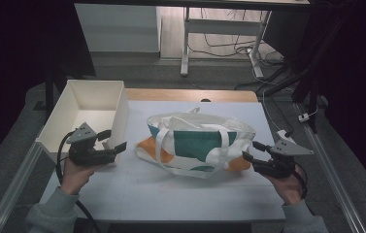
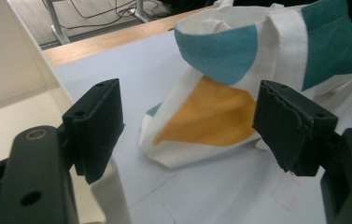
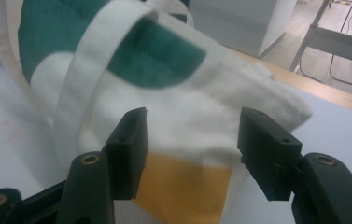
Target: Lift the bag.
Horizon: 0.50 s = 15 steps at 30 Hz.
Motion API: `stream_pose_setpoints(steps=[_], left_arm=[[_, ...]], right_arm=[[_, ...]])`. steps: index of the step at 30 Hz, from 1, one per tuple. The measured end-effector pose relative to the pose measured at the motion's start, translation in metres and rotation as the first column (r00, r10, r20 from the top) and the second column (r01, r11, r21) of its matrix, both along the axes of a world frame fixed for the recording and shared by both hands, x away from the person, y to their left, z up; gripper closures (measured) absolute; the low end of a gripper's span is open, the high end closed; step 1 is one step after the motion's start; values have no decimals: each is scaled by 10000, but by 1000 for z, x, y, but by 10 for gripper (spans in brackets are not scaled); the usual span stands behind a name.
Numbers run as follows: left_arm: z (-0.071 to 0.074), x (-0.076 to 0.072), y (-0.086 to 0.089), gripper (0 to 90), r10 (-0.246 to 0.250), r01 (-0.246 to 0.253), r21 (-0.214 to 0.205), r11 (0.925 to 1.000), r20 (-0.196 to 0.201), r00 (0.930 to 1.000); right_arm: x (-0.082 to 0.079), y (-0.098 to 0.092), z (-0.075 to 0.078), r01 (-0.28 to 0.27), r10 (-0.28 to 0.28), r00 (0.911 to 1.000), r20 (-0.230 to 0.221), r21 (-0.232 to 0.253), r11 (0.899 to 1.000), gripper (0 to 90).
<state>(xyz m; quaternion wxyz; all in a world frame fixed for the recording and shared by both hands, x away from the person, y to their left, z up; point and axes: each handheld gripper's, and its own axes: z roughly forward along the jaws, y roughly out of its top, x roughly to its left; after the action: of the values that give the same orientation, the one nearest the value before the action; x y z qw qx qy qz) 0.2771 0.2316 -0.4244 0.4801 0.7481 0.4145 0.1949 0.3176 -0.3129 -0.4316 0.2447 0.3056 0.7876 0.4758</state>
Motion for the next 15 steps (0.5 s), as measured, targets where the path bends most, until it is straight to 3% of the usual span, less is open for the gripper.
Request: stream_pose_setpoints(steps=[4,9,15], left_arm=[[-6,-10,4,245,41,-39,165,9999,-100,9999],[-21,-17,2,245,-61,101,741,9972,-534,9986],[-42,-16,5,245,19,39,525,9986,-1106,9939]], right_arm=[[-6,-4,-11,22,-24,9999,-124,-209,9998,428],[-10,-3,-25,55,-67,9996,-285,-439,9990,428],[-8,-1,-37,-2,-34,9986,-530,-681,9977,427]])
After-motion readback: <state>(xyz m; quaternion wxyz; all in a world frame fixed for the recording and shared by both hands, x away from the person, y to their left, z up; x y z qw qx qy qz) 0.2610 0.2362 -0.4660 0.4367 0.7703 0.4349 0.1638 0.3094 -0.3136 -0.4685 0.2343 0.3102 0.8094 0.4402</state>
